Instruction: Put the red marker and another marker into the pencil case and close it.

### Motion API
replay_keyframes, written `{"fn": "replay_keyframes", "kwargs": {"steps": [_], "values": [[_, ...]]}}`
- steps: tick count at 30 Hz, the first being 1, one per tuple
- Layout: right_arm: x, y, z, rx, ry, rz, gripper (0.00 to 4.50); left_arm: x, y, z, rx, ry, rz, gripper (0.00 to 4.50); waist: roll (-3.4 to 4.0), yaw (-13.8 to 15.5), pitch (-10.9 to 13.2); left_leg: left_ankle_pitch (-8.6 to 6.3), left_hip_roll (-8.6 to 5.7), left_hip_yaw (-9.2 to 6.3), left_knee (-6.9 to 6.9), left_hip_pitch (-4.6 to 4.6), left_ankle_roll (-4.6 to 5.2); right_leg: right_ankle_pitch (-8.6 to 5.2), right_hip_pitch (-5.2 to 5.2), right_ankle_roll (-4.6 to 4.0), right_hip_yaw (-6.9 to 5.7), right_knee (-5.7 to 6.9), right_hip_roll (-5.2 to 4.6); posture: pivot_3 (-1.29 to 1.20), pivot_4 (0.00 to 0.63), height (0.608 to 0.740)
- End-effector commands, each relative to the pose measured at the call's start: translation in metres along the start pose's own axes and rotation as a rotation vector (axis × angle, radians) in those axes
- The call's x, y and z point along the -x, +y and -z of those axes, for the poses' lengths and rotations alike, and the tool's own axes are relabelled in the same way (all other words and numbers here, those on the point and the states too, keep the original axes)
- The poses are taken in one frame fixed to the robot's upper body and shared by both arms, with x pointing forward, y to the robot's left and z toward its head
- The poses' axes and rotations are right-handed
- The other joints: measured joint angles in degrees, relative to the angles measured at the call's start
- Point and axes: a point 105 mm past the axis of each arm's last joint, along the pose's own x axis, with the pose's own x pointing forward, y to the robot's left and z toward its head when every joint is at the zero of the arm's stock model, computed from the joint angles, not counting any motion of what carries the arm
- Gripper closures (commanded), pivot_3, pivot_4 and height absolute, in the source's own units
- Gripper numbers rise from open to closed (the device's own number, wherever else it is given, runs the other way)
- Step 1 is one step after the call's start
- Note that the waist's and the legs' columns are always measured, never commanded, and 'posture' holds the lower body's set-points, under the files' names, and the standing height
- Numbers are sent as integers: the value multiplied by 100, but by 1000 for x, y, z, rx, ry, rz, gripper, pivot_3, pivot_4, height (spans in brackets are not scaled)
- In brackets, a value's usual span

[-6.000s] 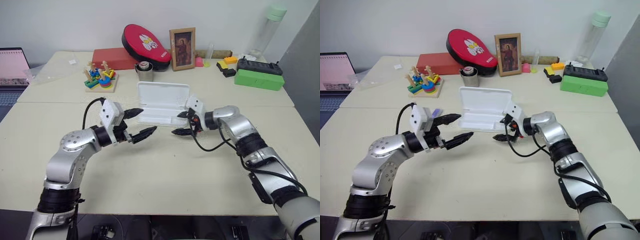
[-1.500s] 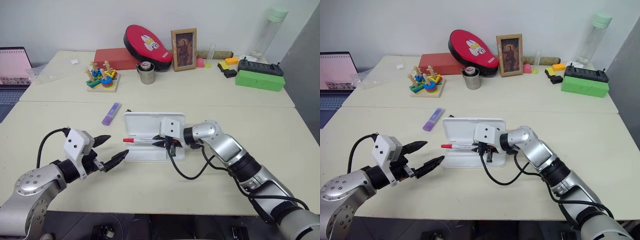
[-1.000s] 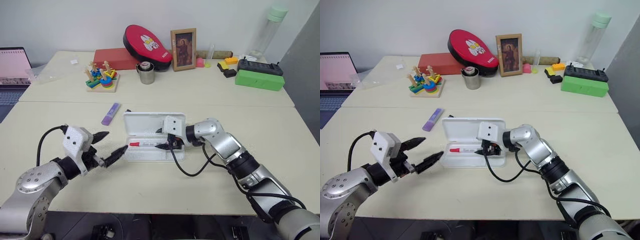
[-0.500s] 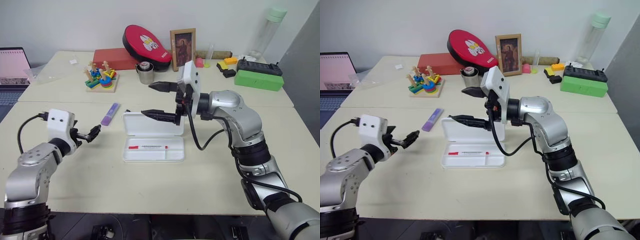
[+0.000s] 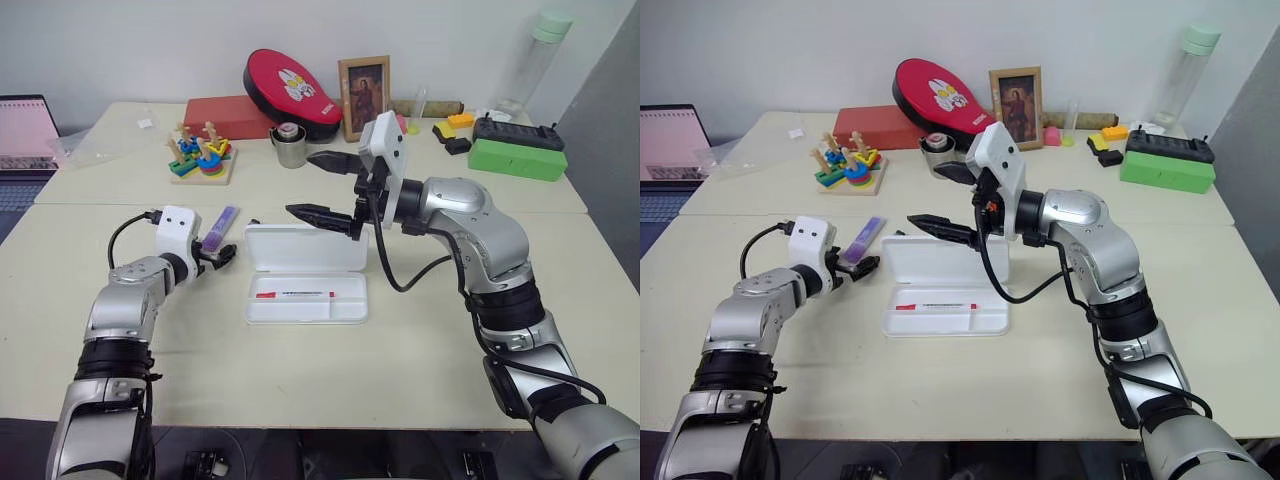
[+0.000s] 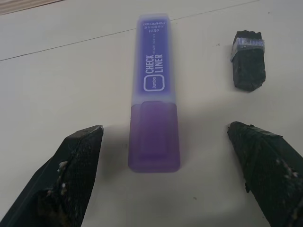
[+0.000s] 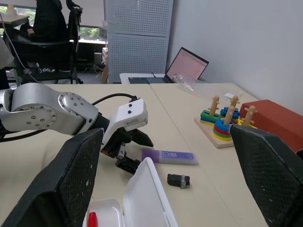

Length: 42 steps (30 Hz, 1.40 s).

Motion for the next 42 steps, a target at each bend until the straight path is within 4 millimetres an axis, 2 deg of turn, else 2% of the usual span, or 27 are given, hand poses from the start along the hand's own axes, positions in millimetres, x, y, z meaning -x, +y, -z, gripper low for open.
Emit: {"fn": "replay_keyframes", "kwargs": {"steps": [1,11,16,23,26,28,29,31,34,37,40,42], "values": [[4,1,-20,40,-60,9,0,-6,-2,1,-11,15,1,367,0,14,0,0,0,0,0,0,0,0,0,0,0,0,0,0,150,740],[6,-1,-16,29,-49,25,0,-9,-5,-4,-13,-9,15,2333,0,2,0,1,0,-1,2,1,-1,1,2,1,0,3,0,0,150,740],[7,-2,-16,27,-49,24,0,-8,-4,1,-8,-3,10,3206,0,-1,0,1,0,-1,2,1,-1,1,1,1,0,3,0,0,150,740],[11,-6,-16,18,-48,34,0,-3,8,4,6,-20,-39,3291,0,-15,0,1,0,-1,2,2,-1,1,2,1,0,3,0,0,150,740],[23,-9,-22,-5,-66,39,0,10,11,-33,12,-231,-15,3291,0,-33,0,1,0,-1,2,2,-1,1,1,1,1,4,0,0,150,740],[36,1,-20,-8,-45,-20,0,34,-1,-70,-26,-400,98,3291,-1,-17,1,1,0,0,2,-1,-1,1,0,1,1,0,0,0,150,740],[42,5,-19,-14,-37,-36,0,50,-15,-84,-84,-461,205,3291,-1,-11,1,1,0,-2,0,-10,-1,1,-5,0,0,-6,0,0,150,740],[53,8,-20,-30,-30,-50,0,79,-38,-100,-189,-514,387,3291,-2,7,1,2,0,-2,1,-18,-2,1,-8,0,-2,-9,0,0,150,740],[65,14,-18,-43,-4,-72,0,108,-57,-114,-290,-511,572,3291,-1,14,4,1,0,-1,-1,-33,-2,0,-21,1,-3,-14,-2,0,150,740],[78,19,-7,-47,66,-80,0,128,-89,-105,-380,-430,792,3291,7,-1,5,1,0,6,0,-27,0,-1,-20,2,3,-11,-3,0,150,740],[89,25,6,-65,124,-80,0,129,-111,-78,-447,-300,922,3291,6,1,5,0,0,8,0,-19,1,-2,-12,3,6,-10,-3,0,150,740],[94,32,12,-74,157,-97,0,125,-117,-57,-485,-210,967,3291,7,2,6,0,0,9,1,-19,1,-2,-13,2,7,-10,-3,0,150,740]]}}
